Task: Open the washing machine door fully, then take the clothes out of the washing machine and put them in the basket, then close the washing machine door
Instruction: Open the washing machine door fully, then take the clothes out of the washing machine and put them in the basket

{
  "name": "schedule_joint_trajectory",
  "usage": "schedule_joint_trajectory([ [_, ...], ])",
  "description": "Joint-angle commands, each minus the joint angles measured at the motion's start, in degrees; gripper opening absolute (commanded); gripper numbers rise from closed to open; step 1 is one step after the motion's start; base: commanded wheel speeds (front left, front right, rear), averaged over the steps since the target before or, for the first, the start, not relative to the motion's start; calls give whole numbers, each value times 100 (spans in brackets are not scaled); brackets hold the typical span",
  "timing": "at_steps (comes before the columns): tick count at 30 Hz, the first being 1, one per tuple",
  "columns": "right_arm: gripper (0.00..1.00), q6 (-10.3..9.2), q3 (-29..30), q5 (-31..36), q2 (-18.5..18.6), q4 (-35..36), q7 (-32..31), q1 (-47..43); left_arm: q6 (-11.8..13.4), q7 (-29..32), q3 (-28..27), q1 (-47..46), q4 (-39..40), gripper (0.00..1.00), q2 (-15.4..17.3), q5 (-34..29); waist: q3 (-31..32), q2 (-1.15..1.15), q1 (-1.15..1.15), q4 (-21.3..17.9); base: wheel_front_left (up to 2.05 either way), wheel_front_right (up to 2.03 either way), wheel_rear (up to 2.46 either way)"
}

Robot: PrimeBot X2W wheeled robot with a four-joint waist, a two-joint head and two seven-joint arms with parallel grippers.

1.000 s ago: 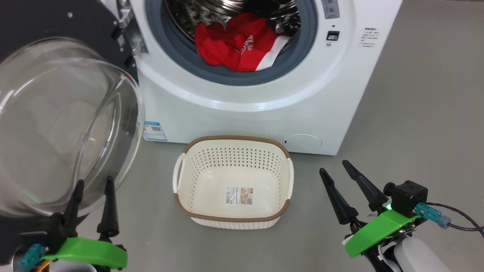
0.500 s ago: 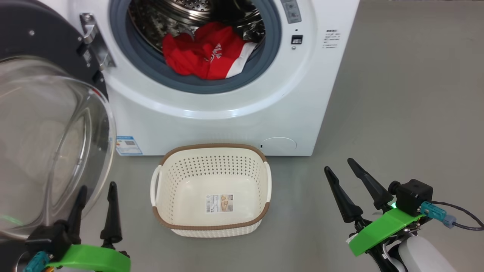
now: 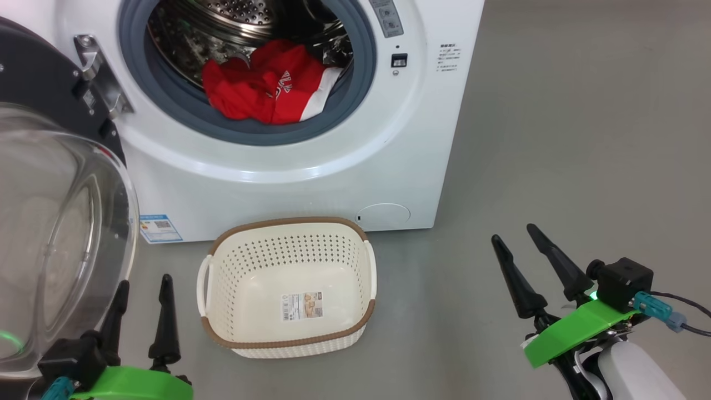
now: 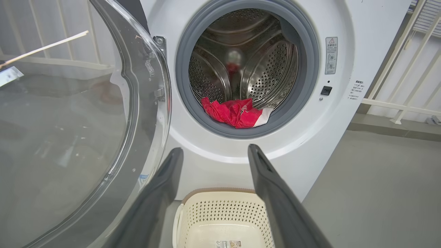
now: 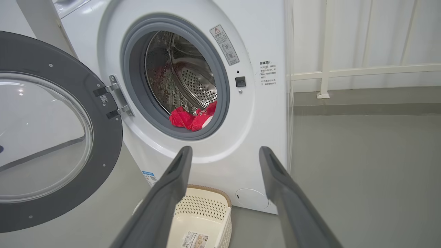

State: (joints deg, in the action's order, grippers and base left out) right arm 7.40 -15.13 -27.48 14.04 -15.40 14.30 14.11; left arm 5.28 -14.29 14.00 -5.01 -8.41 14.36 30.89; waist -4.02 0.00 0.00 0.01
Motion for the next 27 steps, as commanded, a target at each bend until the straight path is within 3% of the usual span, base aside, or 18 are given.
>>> schedule_joint_trajectory([
  [1,100,9,-7,69,43,168,70,48,-34,-61,-246,-89,106,100,102,-87,12,0,0,-41,0,0,0],
  [27,100,9,433,254,9,103,70,10,-203,-70,-453,-13,157,100,-112,-462,2,0,0,-72,0,0,0],
])
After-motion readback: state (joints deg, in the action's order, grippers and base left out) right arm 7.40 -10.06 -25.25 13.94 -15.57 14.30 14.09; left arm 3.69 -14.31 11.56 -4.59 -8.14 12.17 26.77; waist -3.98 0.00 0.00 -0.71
